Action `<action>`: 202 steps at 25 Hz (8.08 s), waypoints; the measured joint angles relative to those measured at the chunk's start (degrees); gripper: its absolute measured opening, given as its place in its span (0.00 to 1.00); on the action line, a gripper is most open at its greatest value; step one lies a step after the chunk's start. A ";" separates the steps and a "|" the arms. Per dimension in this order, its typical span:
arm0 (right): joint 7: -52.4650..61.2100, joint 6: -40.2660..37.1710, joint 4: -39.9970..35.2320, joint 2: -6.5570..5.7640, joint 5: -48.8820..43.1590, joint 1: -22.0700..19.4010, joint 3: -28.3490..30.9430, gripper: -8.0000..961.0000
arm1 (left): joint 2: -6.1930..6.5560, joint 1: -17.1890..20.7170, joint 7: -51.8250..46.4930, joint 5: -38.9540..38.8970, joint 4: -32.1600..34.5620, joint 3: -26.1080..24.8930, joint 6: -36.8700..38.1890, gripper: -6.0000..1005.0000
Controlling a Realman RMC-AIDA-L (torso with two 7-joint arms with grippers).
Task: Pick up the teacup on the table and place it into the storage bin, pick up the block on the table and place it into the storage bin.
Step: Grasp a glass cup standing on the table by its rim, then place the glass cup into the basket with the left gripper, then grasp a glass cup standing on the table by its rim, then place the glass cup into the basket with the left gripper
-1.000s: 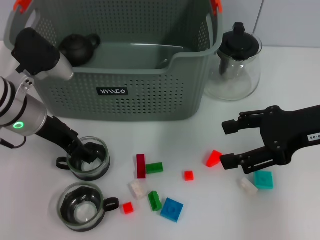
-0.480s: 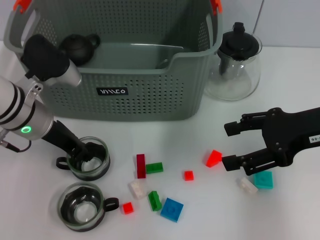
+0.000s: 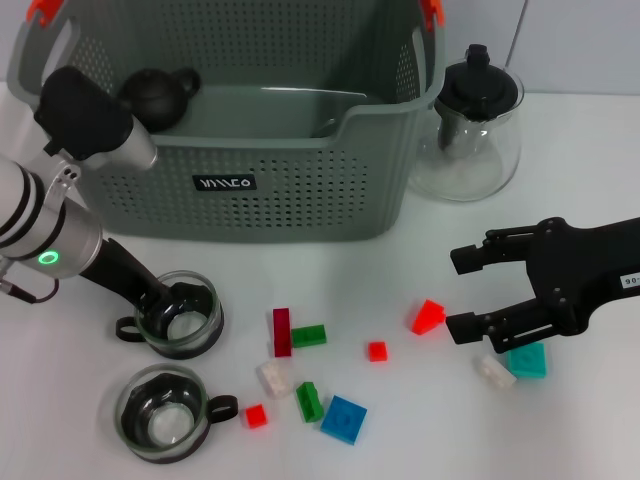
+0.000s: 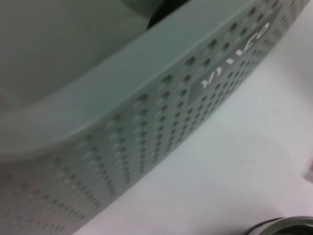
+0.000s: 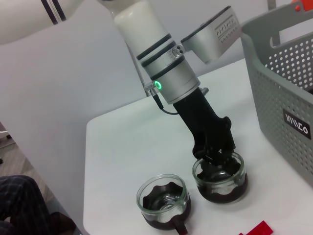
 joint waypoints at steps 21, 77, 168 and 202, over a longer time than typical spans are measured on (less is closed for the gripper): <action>-1.61 -1.69 7.30 -6.08 0.10 0.49 4.77 0.97 | 2.55 -3.53 2.88 -46.67 10.33 -17.27 29.01 0.05; -1.39 0.31 14.15 -6.64 -5.36 4.64 9.66 0.97 | 5.43 -25.16 -9.25 -3.76 -26.89 -7.01 -35.38 0.07; -4.81 0.76 17.06 -6.12 -5.27 3.05 13.35 0.97 | -0.60 4.40 12.37 -1.50 11.28 1.05 22.11 0.64; -4.92 0.74 17.05 -6.29 -5.24 2.81 13.79 0.97 | 0.10 1.18 3.53 -16.06 16.10 -8.12 27.33 0.05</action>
